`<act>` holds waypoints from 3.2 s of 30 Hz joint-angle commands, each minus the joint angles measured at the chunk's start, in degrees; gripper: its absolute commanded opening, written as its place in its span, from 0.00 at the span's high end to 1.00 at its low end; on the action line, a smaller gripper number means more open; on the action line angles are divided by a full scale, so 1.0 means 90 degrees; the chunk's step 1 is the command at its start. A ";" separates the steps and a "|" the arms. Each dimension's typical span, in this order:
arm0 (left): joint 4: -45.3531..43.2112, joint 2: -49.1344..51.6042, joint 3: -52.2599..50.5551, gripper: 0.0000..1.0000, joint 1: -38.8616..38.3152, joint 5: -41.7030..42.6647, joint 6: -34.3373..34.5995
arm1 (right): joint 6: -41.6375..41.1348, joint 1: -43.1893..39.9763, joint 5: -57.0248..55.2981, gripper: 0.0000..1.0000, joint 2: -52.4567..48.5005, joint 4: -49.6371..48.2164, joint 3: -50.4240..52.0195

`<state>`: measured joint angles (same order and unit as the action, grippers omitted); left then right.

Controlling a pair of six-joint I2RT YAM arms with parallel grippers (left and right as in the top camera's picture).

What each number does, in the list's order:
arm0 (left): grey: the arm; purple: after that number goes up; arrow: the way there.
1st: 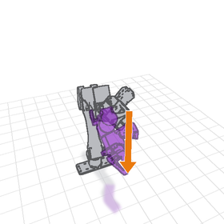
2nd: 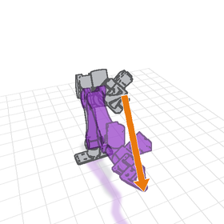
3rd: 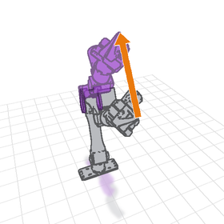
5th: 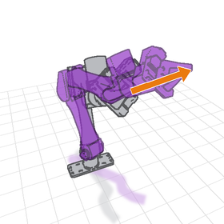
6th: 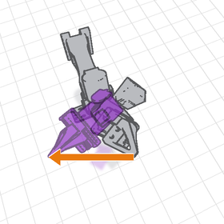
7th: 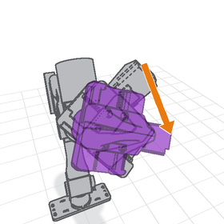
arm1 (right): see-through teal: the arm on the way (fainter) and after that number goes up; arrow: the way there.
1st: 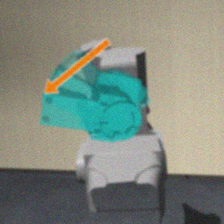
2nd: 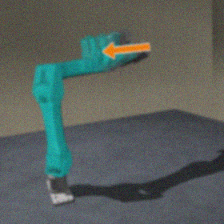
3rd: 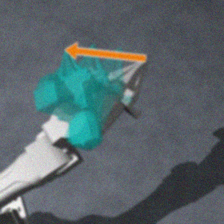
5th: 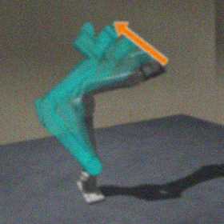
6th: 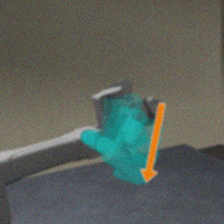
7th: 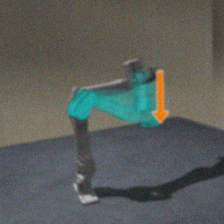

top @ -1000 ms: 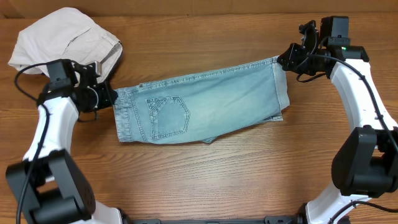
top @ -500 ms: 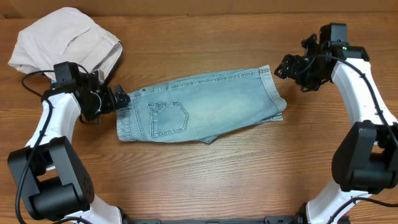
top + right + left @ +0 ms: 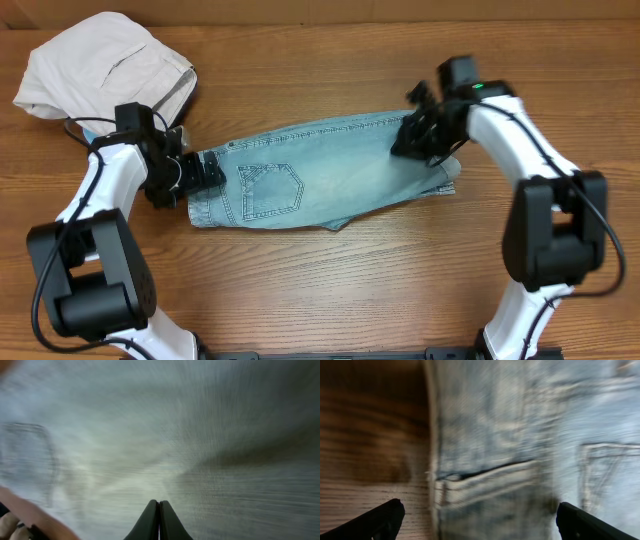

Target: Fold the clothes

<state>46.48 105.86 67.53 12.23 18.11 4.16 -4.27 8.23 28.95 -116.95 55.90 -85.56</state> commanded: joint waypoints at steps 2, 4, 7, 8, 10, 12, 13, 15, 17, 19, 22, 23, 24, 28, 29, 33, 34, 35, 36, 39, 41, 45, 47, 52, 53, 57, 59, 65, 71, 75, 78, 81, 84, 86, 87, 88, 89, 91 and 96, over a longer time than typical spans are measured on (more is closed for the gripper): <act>0.0070 0.0374 -0.0090 0.00 -0.0002 0.0117 0.0061 | -0.0163 -0.0083 -0.0219 0.96 -0.0296 0.0017 0.0206; 0.0017 0.0486 -0.0090 0.00 -0.0049 0.0447 0.0063 | -0.0216 -0.0090 -0.0214 0.96 -0.0296 -0.0051 0.0304; -0.0095 0.0670 -0.0090 0.00 -0.0175 0.0736 0.0083 | -0.0216 -0.0087 -0.0216 0.95 -0.0296 -0.0151 0.0469; -0.0131 0.0729 -0.0090 0.00 -0.0240 0.0736 0.0083 | -0.0216 -0.0087 -0.0219 0.95 -0.0296 -0.0170 0.0534; -0.0202 0.0884 -0.0090 0.02 -0.0379 0.0729 0.0063 | -0.0219 -0.0087 -0.0248 0.95 -0.0299 -0.0233 0.0675; -0.0245 0.1076 -0.0090 0.09 -0.0532 0.0668 0.0063 | -0.0415 -0.0087 -0.0325 0.95 -0.0299 -0.0389 0.0848; -0.0238 0.1158 -0.0090 0.17 -0.0595 0.0617 0.0061 | -0.0544 -0.0087 -0.0352 0.95 -0.0299 -0.0495 0.0930; -0.0223 0.1292 -0.0090 0.42 -0.0704 0.0508 0.0063 | -0.0624 -0.0087 -0.0359 0.95 -0.0299 -0.0651 0.1066; -0.0185 0.1324 -0.0090 0.76 -0.0755 0.0323 0.0097 | -0.0622 -0.0087 -0.0362 0.95 -0.0299 -0.0682 0.1146; -0.0019 0.1277 -0.0053 0.96 -0.0746 0.0036 0.0257 | -0.0614 -0.0087 -0.0369 0.96 -0.0296 -0.0627 0.1158; 0.0743 0.1183 0.0267 0.96 -0.0590 -0.0665 0.0289 | -0.0471 -0.0141 -0.0389 0.96 -0.0289 -0.0262 0.1020; 0.1061 0.1139 0.0430 0.96 -0.0520 -0.0940 0.0313 | -0.0469 -0.0189 -0.0384 0.96 -0.0274 -0.0080 0.0945; 0.1401 0.1078 0.0622 0.96 -0.0447 -0.1197 0.0359 | -0.0471 -0.0250 -0.0381 0.96 -0.0238 0.0070 0.0872; 0.2773 0.0712 0.1761 0.96 -0.0185 -0.1758 0.0452 | -0.0474 -0.0539 -0.0340 0.96 0.0170 0.0427 0.0682; 0.3050 0.0610 0.2115 0.96 -0.0153 -0.1809 0.0449 | -0.0474 -0.0590 -0.0301 0.96 0.0299 0.0459 0.0663; 0.3937 0.0262 0.3755 0.96 -0.0233 -0.1802 0.0444 | -0.0474 -0.0670 -0.0265 0.96 0.0775 0.0474 0.0663; 0.4082 0.0211 0.4141 0.96 -0.0304 -0.1768 0.0442 | -0.0476 -0.0675 -0.0265 0.96 0.0855 0.0474 0.0663; 0.4197 0.0172 0.4503 0.96 -0.0396 -0.1722 0.0442 | -0.0476 -0.0680 -0.0267 0.96 0.0918 0.0469 0.0663; 0.4274 0.0155 0.4830 0.96 -0.0508 -0.1668 0.0444 | -0.0476 -0.0680 -0.0270 0.96 0.0942 0.0459 0.0663; 0.4299 0.0143 0.5503 0.95 -0.0945 -0.1559 0.0447 | -0.0478 -0.0680 -0.0347 0.96 0.0945 0.0435 0.0665; 0.4189 0.0143 0.5600 0.94 -0.1280 -0.1552 0.0498 | -0.0481 -0.0678 -0.0495 0.96 0.0945 0.0437 0.0665; 0.4102 0.0233 0.5510 0.93 -0.2125 -0.1557 0.0546 | -0.0503 -0.0680 -0.0726 0.96 0.0945 0.0447 0.0665; 0.4007 0.0321 0.5430 0.91 -0.2591 -0.1588 0.0544 | -0.0505 -0.0680 -0.0741 0.95 0.0945 0.0449 0.0665; 0.3903 0.0833 0.5374 0.89 -0.3517 -0.2038 0.0818 | -0.0505 -0.0680 -0.0738 0.95 0.0945 0.0493 0.0670; 0.3895 0.0950 0.5374 0.89 -0.3628 -0.2081 0.0911 | -0.0503 -0.0680 -0.0741 0.95 0.0945 0.0495 0.0673; 0.3696 0.1608 0.5374 0.88 -0.4104 -0.2057 0.1275 | -0.0505 -0.0680 -0.0741 0.95 0.0945 0.0520 0.0678; 0.3679 0.1914 0.5374 0.96 -0.4279 -0.2076 0.1428 | -0.0508 -0.0680 -0.0741 0.95 0.0945 0.0517 0.0678; 0.3568 0.2251 0.5374 0.96 -0.4403 -0.2057 0.1892 | -0.0406 -0.0668 -0.0736 0.91 0.0945 0.0529 0.0690; 0.3303 0.2251 0.5374 0.65 -0.4418 -0.1763 0.2429 | -0.0357 -0.0537 -0.0712 0.90 0.0942 0.0034 0.1098; 0.2994 0.2251 0.5374 0.02 -0.4493 -0.1069 0.2193 | -0.0391 -0.0505 -0.0714 0.90 0.0942 -0.0330 0.1486; 0.3164 0.2249 0.5455 0.00 -0.4432 -0.1246 0.1921 | -0.0408 -0.0566 -0.0714 0.92 0.0942 -0.0257 0.1566; 0.3764 0.2249 0.5884 0.00 -0.4090 -0.1426 0.1911 | -0.0403 -0.0680 -0.0712 0.92 0.0947 -0.0165 0.1528; 0.4541 0.2249 0.6501 0.00 -0.3616 -0.1416 0.1909 | -0.0393 -0.0823 -0.0398 0.92 0.0996 0.0015 0.1338; 0.5034 0.2249 0.6909 0.00 -0.3245 -0.1392 0.1860 | -0.0304 -0.0884 0.0182 0.92 0.1151 0.0022 0.1192; 0.5226 0.2249 0.7065 0.00 -0.3089 -0.1362 0.1836 | -0.0299 -0.0884 0.0440 0.92 0.1251 -0.0012 0.1129; 0.5379 0.2249 0.7179 0.00 -0.2960 -0.1336 0.1814 | -0.0233 -0.0882 0.0673 0.92 0.1358 -0.0061 0.1073; 0.5481 0.2249 0.7249 0.00 -0.2849 -0.1307 0.1785 | -0.0158 -0.0845 0.0906 0.92 0.1489 -0.0131 0.1008; 0.5525 0.2249 0.7278 0.00 -0.2650 -0.1219 0.1557 | -0.0163 -0.0721 0.1015 0.91 0.1746 -0.0270 0.0937; 0.4903 0.2251 0.7096 0.67 -0.2577 -0.0721 0.1532 | -0.0172 -0.0442 0.0622 0.91 0.2064 -0.0389 0.0935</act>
<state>92.68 126.76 131.72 -9.56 6.98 19.75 -6.61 2.96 34.33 -100.55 52.56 -75.75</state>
